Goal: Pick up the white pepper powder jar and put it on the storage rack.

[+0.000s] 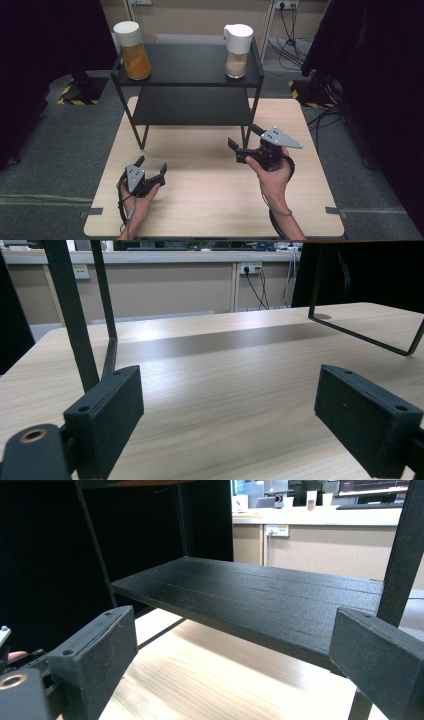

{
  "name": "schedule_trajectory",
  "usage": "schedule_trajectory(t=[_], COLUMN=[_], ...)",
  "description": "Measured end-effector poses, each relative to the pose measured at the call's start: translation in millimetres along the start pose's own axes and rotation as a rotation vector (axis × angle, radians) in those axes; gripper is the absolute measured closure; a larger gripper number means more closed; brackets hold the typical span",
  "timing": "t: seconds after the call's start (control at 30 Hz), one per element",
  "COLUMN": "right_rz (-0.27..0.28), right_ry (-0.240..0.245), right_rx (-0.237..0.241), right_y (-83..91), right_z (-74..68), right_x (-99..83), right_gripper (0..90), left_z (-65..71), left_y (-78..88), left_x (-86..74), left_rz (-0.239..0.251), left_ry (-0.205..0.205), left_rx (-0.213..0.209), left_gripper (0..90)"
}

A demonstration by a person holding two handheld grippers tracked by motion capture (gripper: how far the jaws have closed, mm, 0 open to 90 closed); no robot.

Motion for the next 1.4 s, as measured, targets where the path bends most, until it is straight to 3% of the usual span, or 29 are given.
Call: schedule_trajectory(t=[0.8, 1.4], right_rz=[-0.007, -0.035], right_ry=[-0.021, -0.014], right_rx=[0.026, 0.010], right_y=[4.0, 6.7], right_z=[6.2, 7.7], right_x=[-30.2, -54.6], right_gripper=[5.4, 5.4], left_z=[0.2, 1.0], left_y=[-0.2, -0.5], left_x=[0.0, -0.1], left_rz=[0.000, 0.002], left_ry=[-0.001, -0.002], left_rx=[0.000, -0.001], left_gripper=[11.5, 11.5])
Point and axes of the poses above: each handheld gripper's, and its own axes: y roughly backward along the jaws, x roughly out of its top, z roughly to its right, the point moved 10 cm from there along -y, roughly forward along the jaws, and after that the axes turned 2 degrees about -x, right-handed, at the moved point
